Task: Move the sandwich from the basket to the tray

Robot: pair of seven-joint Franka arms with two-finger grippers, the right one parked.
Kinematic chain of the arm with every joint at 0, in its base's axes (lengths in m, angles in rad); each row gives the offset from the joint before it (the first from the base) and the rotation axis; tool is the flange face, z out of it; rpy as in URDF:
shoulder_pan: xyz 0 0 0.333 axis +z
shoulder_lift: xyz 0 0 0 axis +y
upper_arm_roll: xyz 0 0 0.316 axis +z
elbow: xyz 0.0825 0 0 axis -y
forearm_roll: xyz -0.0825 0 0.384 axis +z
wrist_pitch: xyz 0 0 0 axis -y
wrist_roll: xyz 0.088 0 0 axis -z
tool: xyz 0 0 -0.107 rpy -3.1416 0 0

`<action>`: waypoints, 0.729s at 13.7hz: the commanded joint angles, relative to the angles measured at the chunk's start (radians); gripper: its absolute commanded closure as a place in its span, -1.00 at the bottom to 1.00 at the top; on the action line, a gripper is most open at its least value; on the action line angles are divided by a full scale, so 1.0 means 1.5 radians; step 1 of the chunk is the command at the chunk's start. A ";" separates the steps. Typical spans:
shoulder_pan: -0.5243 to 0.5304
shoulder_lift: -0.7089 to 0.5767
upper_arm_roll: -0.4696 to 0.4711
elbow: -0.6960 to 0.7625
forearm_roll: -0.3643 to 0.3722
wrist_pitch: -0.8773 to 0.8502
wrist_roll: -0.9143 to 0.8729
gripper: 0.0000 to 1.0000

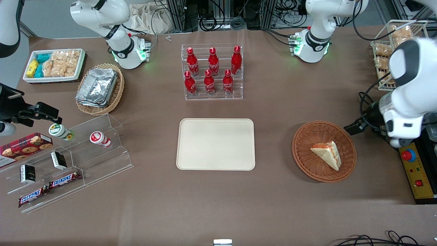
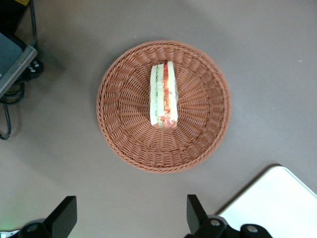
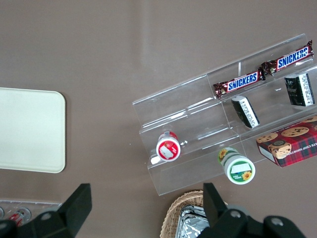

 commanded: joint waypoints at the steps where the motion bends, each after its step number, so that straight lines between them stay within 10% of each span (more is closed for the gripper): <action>1: -0.002 0.044 0.001 0.023 0.005 0.014 -0.001 -0.99; 10: -0.005 0.240 0.002 -0.121 0.008 0.390 -0.017 -0.99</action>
